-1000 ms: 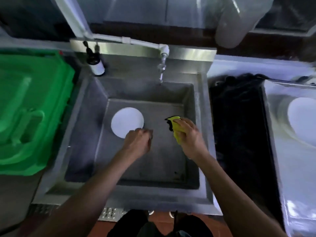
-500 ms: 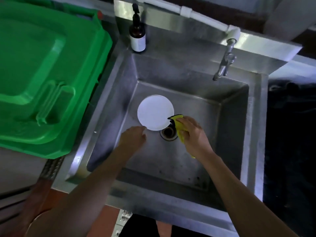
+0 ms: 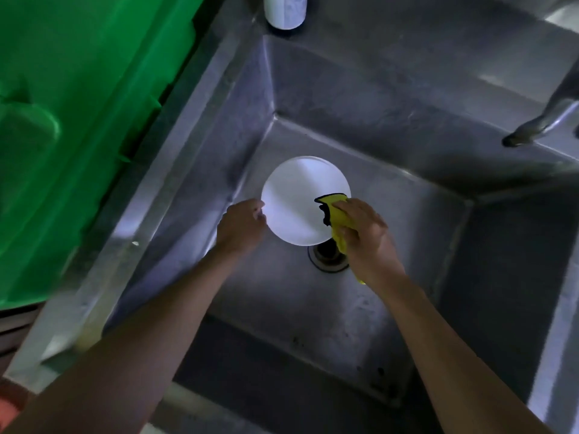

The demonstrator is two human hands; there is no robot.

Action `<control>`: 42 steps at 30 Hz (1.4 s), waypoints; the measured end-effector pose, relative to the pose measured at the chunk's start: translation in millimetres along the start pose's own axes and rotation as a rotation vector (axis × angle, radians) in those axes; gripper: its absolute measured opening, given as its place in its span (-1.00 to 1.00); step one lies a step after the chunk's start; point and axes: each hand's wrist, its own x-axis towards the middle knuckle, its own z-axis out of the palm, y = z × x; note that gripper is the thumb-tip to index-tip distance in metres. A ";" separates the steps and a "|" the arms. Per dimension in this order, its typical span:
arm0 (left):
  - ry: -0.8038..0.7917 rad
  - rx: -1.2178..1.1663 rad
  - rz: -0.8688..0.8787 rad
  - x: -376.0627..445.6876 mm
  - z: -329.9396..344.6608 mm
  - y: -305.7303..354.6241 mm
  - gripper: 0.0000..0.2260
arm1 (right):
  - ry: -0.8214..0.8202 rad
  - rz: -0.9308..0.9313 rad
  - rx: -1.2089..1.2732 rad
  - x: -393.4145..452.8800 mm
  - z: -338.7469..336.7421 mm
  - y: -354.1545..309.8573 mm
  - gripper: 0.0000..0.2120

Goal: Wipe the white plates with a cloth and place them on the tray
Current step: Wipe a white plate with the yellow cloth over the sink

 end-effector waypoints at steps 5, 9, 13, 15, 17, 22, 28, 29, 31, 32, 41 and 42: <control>0.064 -0.142 -0.062 33.4 15.1 0.0 -0.73 | 0.008 0.002 0.020 25.9 12.5 12.8 -0.57; 0.101 -0.136 -0.049 55.2 25.1 0.9 -0.84 | 0.010 -0.035 0.043 37.4 19.3 17.7 -0.56; 0.154 -0.181 -0.082 64.5 34.4 1.6 -0.87 | -0.016 -0.025 0.047 42.3 23.8 22.7 -0.57; 0.168 -0.218 -0.108 66.0 37.7 2.3 -0.82 | -0.022 -0.014 0.053 43.5 24.2 25.3 -0.57; 0.169 -0.228 -0.121 66.7 39.5 2.9 -0.77 | -0.027 0.003 0.056 43.7 23.8 27.7 -0.56; 0.178 -0.271 -0.159 65.2 38.5 6.0 -0.73 | -0.002 0.026 0.063 38.4 24.6 31.2 -0.55; 0.158 -0.305 -0.173 50.2 38.4 4.9 -0.81 | -0.017 0.054 0.075 29.9 22.6 33.7 -0.54; 0.156 -0.325 -0.189 47.6 37.7 4.0 -0.81 | -0.015 0.055 0.082 27.6 22.2 33.6 -0.55; 0.150 -0.375 -0.239 42.0 35.6 2.6 -0.79 | -0.016 0.065 0.103 22.9 21.1 34.0 -0.56; 0.145 -0.402 -0.267 39.0 34.3 2.1 -0.77 | -0.016 0.079 0.113 20.0 20.6 34.0 -0.57; -0.047 -0.869 -0.380 -2.4 12.9 17.3 -0.64 | -0.005 0.077 0.114 -12.5 21.8 23.5 -0.58; -0.070 -0.904 -0.371 -8.5 11.0 18.5 -0.63 | -0.012 0.078 0.111 -16.5 22.8 21.6 -0.58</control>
